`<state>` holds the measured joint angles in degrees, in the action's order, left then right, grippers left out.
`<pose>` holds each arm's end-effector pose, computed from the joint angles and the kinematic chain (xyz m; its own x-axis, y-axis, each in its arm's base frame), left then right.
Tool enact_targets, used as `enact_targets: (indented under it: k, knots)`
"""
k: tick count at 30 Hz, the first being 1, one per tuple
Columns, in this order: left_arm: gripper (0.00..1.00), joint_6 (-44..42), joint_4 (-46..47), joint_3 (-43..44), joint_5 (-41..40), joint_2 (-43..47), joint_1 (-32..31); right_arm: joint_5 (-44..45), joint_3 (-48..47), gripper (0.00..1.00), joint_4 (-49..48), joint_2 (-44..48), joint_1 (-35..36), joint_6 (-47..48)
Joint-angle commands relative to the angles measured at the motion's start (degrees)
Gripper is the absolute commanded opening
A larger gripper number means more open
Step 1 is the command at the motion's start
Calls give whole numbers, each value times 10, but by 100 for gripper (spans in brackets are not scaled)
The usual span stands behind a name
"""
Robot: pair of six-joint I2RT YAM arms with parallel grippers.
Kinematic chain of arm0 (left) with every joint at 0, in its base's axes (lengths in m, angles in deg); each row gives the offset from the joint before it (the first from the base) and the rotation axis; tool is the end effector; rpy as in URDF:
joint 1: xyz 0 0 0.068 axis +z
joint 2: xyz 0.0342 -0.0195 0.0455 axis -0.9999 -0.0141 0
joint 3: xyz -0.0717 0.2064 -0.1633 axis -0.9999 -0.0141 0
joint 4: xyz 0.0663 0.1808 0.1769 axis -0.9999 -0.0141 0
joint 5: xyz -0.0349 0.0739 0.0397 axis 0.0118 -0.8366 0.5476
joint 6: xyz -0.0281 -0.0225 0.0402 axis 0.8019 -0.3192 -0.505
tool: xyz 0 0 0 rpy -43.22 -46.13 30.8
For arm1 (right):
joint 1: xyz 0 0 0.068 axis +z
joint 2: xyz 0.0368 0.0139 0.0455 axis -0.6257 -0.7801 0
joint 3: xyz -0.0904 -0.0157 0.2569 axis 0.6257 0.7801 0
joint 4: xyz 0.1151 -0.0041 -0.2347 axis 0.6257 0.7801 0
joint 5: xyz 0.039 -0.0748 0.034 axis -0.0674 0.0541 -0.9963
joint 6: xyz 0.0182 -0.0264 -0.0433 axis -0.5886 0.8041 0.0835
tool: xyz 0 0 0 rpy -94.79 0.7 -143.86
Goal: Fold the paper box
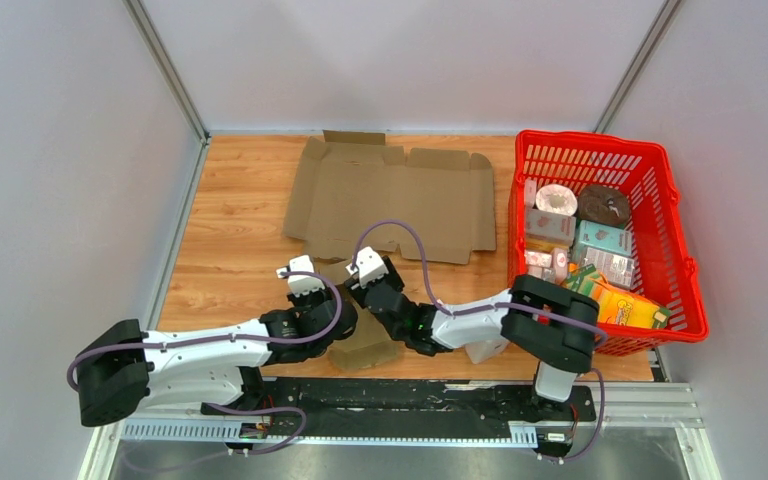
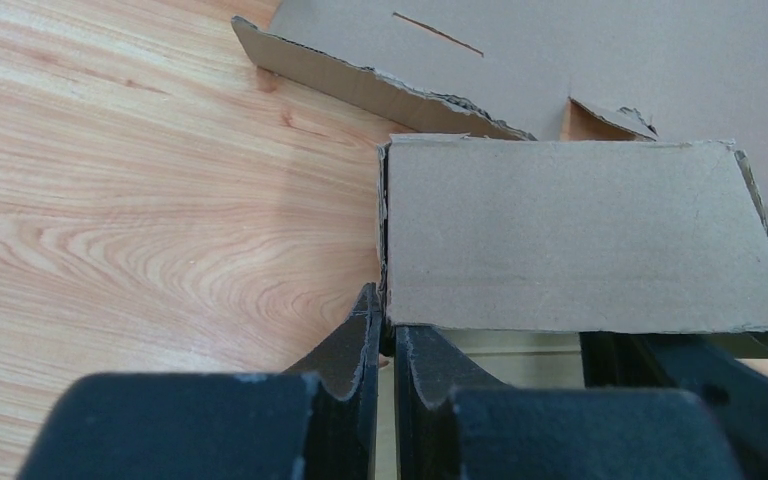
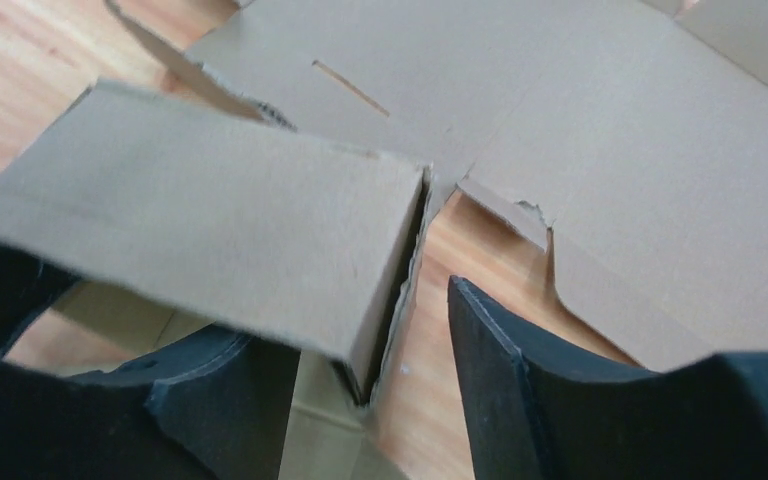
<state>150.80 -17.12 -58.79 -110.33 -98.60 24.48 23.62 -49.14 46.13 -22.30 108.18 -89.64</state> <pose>0.1049 -0.1515 0.1761 -0.3715 -0.3715 -0.8509 -0.2037 0.9267 -0.3158 0.1411 0.3129 0.1648 -0.1593 -0.3615 -0.9187 -0.5273 0.8178 -0.2304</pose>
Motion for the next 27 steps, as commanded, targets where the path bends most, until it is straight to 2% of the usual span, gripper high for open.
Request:
enact_targets:
  k: [1, 2, 5, 14, 15, 16, 17, 18, 20, 22, 24, 25, 27]
  knots:
    - [0, 6, -4, 1, -4, 13, 1, 109, -48, 51, -116, -64, -3, 30]
    - [0, 6, -5, 1, -4, 12, 1, 115, -59, 34, -127, -78, -6, 30]
    - [0, 9, -8, 0, -5, 14, 2, 142, -77, 0, -145, -116, -10, 29]
    - [0, 18, -11, -1, -8, 16, 2, 123, -42, 0, -163, -94, -8, 20]
    - [0, 20, -13, -1, -8, 16, 2, 122, -36, 0, -152, -73, -9, -9]
    - [0, 22, -15, 0, -7, 16, 1, 116, -21, 12, -122, -58, -8, -27]
    - [0, 23, -18, 0, -8, 17, 1, 116, -13, 43, -101, -43, -5, -42]
    - [0, 24, -20, 0, -9, 18, 1, 120, -4, 49, -55, -3, -2, -80]
    - [0, 27, -22, -2, -9, 21, 2, 109, 16, 57, 9, 39, 9, -117]
    - [0, 27, -20, -4, -8, 22, 1, 90, 26, 64, 119, 99, 16, -171]
    - [0, 25, -17, -4, -7, 21, 2, 66, 30, 67, 249, 133, 17, -240]
    - [0, 23, -16, -3, -7, 20, 2, 27, 36, 71, 273, 171, 17, -253]
    - [2, 23, -15, -2, -7, 18, 2, -5, 54, 72, 337, 204, 16, -273]
